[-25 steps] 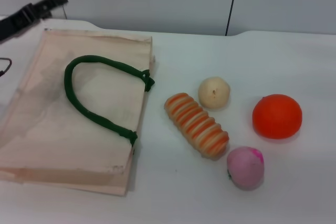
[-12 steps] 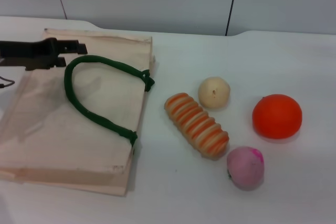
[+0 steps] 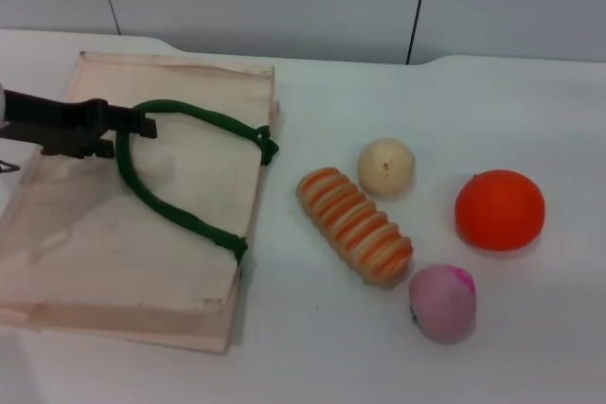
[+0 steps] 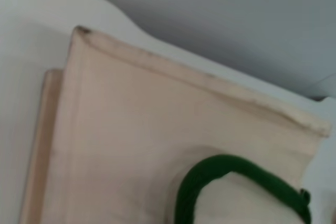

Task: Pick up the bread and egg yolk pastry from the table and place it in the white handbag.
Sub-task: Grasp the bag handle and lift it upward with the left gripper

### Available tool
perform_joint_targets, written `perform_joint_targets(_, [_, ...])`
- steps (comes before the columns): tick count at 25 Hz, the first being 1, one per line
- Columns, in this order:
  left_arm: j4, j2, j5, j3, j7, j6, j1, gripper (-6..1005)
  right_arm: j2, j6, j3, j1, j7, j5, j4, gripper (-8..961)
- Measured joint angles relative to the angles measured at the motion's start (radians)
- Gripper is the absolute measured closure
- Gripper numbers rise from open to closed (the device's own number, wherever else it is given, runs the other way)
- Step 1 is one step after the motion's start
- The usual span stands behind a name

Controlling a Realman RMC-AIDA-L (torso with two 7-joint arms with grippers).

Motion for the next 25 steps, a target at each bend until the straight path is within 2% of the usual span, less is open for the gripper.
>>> perform_joint_targets(11, [-0.018, 0.000, 0.059, 0.001, -0.017, 0.030, -0.019, 157, 0.000, 0.000, 0.000, 0.004, 0.002, 0.000, 0.000, 107])
perform_joint_targets(19, [-0.096, 0.003, 0.081, 0.019, 0.015, 0.108, -0.064, 157, 0.000, 0.000, 0.000, 0.005, 0.002, 0.000, 0.000, 107])
perform_joint_targets(25, [-0.180, 0.016, 0.089, 0.061, 0.014, 0.153, -0.086, 157, 0.000, 0.000, 0.000, 0.006, 0.003, 0.000, 0.000, 107])
